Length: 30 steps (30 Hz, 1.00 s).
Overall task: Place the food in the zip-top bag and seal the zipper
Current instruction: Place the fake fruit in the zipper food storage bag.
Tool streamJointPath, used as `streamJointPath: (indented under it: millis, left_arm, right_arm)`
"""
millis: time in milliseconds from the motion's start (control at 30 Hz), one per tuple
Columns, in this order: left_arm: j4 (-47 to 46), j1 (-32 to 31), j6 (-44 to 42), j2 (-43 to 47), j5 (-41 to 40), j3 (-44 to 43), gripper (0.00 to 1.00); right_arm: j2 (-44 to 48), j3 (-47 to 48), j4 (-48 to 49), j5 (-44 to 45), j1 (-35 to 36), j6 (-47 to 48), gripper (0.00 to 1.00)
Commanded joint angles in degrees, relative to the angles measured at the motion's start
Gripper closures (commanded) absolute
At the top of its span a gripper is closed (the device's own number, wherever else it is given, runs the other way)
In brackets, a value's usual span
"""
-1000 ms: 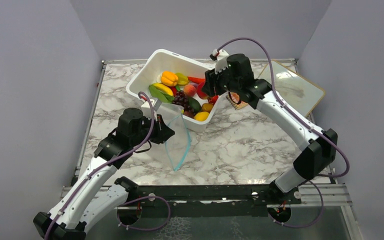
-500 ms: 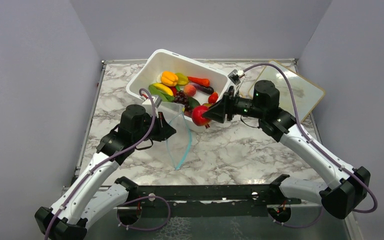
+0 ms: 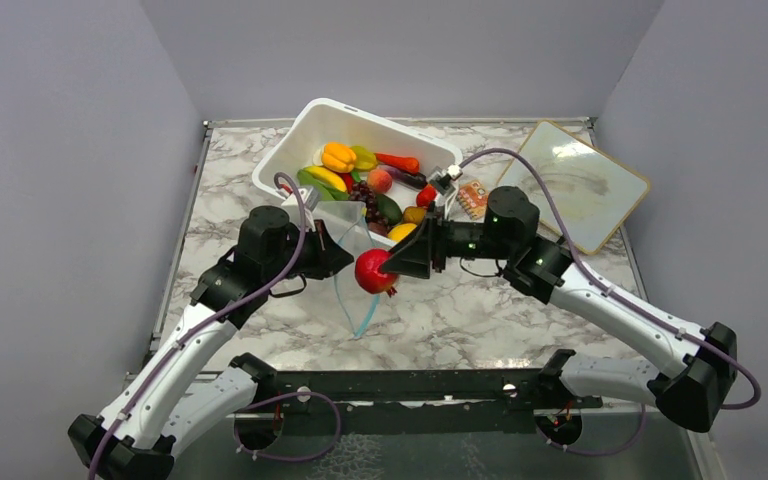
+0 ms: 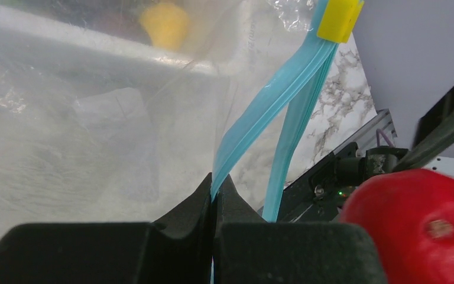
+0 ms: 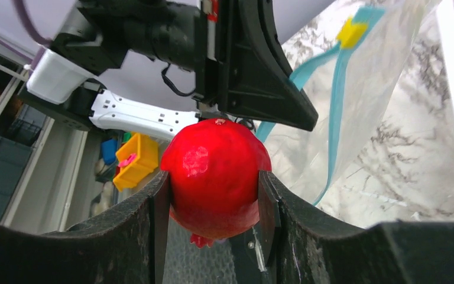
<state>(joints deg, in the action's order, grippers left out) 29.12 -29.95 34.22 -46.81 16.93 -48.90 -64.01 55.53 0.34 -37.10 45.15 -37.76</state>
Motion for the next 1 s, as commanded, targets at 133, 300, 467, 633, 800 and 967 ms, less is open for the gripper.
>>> streamJointPath:
  millis: [133, 300, 467, 633, 800, 967]
  left_arm:
    - [-0.8, 0.3, 4.4, 1.4, 4.7, -3.4, 1.00]
    - [-1.7, 0.3, 6.0, 2.5, 7.2, -3.4, 1.00]
    - [-2.5, 0.3, 7.1, 2.7, 9.0, -2.6, 1.00]
    - [-4.2, 0.3, 8.3, 3.4, 10.0, -1.8, 1.00]
    - [-5.2, 0.3, 9.4, 4.2, 9.8, -0.9, 1.00]
    - [-5.5, 0.3, 9.4, 4.5, 9.0, 0.2, 1.00]
  right_arm:
    - [-4.5, -2.0, -0.3, 10.2, 3.5, -2.1, 0.72]
    - [-4.7, -2.2, -1.7, 16.6, 3.6, -2.5, 0.72]
    - [-5.5, -1.1, -2.6, 21.3, 4.1, -2.8, 0.72]
    - [-7.9, 0.1, -3.4, 22.2, 4.9, -2.2, 0.66]
    - [-9.1, 1.1, -5.9, 23.6, 5.9, -0.6, 0.50]
    - [-7.6, 3.4, -9.7, 23.7, 5.9, 1.6, 0.31]
